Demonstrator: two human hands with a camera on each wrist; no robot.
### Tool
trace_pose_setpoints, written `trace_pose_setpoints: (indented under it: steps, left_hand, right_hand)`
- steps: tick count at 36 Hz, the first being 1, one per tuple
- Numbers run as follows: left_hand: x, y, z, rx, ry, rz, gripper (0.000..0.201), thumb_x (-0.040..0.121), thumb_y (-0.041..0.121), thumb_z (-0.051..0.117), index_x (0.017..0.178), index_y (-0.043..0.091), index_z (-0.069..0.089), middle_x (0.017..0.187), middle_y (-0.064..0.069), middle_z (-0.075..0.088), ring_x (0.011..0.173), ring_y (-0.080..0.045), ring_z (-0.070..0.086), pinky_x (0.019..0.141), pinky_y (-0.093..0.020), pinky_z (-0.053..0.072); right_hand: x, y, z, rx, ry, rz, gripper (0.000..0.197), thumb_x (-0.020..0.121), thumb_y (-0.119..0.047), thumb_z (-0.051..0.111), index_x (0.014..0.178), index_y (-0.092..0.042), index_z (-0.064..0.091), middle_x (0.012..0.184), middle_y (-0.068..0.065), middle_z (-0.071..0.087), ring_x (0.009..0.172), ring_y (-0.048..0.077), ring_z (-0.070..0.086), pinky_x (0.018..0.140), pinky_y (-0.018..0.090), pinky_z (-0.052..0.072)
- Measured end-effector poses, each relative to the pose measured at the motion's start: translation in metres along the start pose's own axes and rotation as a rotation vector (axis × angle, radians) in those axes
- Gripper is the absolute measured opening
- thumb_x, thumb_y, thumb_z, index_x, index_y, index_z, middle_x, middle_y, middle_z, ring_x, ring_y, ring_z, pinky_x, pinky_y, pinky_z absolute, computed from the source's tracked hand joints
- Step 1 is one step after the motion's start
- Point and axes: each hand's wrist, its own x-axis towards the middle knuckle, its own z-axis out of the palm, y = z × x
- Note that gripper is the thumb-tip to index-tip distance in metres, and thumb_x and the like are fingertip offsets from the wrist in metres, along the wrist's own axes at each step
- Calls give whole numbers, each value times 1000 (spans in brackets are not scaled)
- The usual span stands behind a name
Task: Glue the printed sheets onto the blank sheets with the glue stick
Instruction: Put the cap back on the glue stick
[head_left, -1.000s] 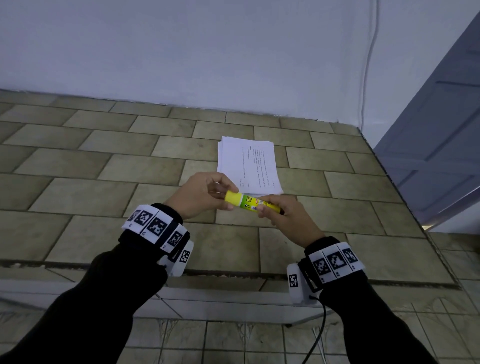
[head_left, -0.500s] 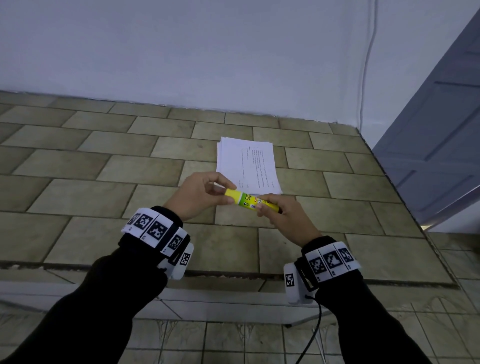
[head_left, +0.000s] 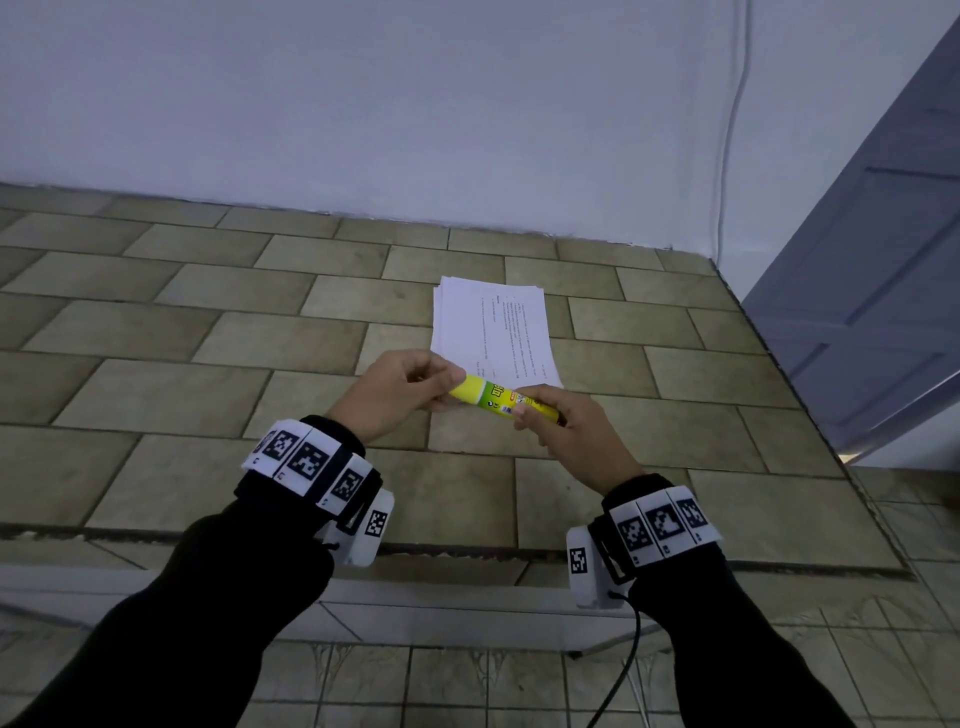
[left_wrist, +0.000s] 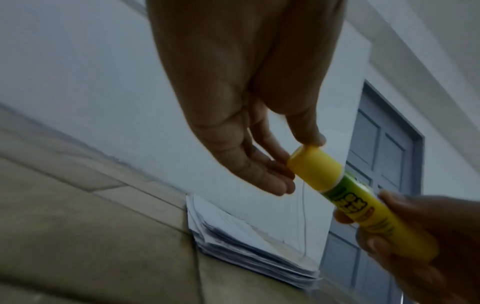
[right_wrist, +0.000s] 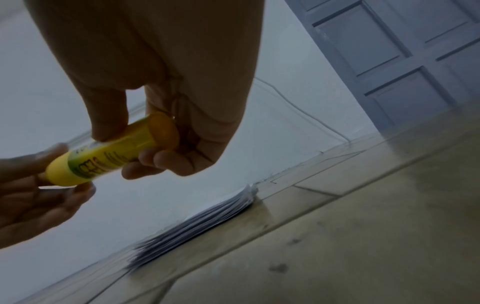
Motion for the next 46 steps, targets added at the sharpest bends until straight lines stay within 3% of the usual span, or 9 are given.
trace_pose_setpoints:
  steps: [5, 9, 16, 22, 27, 31, 37, 43, 46]
  left_hand:
    - [-1, -2, -7, 1, -94, 145, 35, 75, -10, 75, 98, 17, 70, 100, 4, 75, 99, -12, 69, 91, -22, 52]
    - [-3, 1, -7, -106, -81, 127, 45, 72, 11, 78, 114, 19, 64, 117, -4, 70, 108, -13, 66, 92, -25, 53]
    - [-4, 4, 1, 177, 96, -79, 46, 95, 52, 52, 86, 10, 68, 72, -1, 68, 67, -14, 68, 70, -34, 57]
    - [-1, 0, 4, 46, -9, 9, 3, 88, 12, 69, 89, 14, 68, 81, 0, 67, 72, -7, 64, 73, -23, 55]
    - [-3, 1, -1, 39, -130, 138, 36, 75, -12, 75, 100, 13, 67, 102, -12, 70, 91, -12, 64, 85, -21, 53]
    - [-1, 6, 1, -82, -20, 92, 29, 82, 6, 74, 107, 17, 65, 109, -6, 70, 95, -10, 66, 79, -20, 53]
    - [-2, 5, -3, 144, 64, -131, 43, 90, 53, 58, 86, 11, 68, 76, 0, 71, 68, -12, 68, 61, -24, 52]
    - [-1, 1, 0, -24, -14, -31, 1, 89, 14, 67, 89, 13, 68, 78, 4, 71, 72, -6, 67, 68, -19, 55]
    - [-3, -1, -4, -26, -80, 77, 26, 80, -7, 71, 99, 12, 68, 92, 3, 74, 88, -8, 69, 81, -19, 53]
  right_hand:
    - [0, 1, -1, 32, -22, 28, 12, 96, -21, 58, 102, -17, 68, 74, -6, 66, 59, 9, 46, 54, 21, 38]
    - [-1, 0, -2, 35, -20, 21, 14, 96, -22, 58, 103, -16, 68, 76, -6, 66, 60, 8, 47, 53, 17, 39]
    - [-1, -1, 0, -9, 1, -23, 18, 93, -20, 62, 108, -13, 69, 78, -7, 65, 61, -2, 53, 57, 10, 39]
    - [0, 0, 0, -52, 24, -38, 15, 94, -21, 61, 104, -14, 69, 76, -1, 66, 59, 0, 51, 55, 10, 36]
    - [-2, 3, 2, 10, -1, 16, 22, 95, -20, 60, 114, -13, 68, 76, -9, 66, 62, -3, 55, 58, 9, 41]
    - [-3, 1, 0, 31, 0, 13, 14, 95, -20, 59, 106, -17, 68, 75, -8, 65, 58, 2, 50, 56, 14, 40]
    - [-3, 3, -1, -4, 20, -22, 15, 93, -23, 63, 106, -18, 69, 79, -4, 67, 66, 9, 56, 60, 18, 43]
    - [-2, 2, 2, -33, 46, -53, 10, 93, -21, 62, 99, -16, 69, 77, 1, 67, 60, 6, 50, 57, 15, 38]
    - [-2, 3, 1, 11, 26, -11, 8, 94, -20, 60, 95, -19, 68, 74, -4, 64, 58, 4, 47, 57, 19, 40]
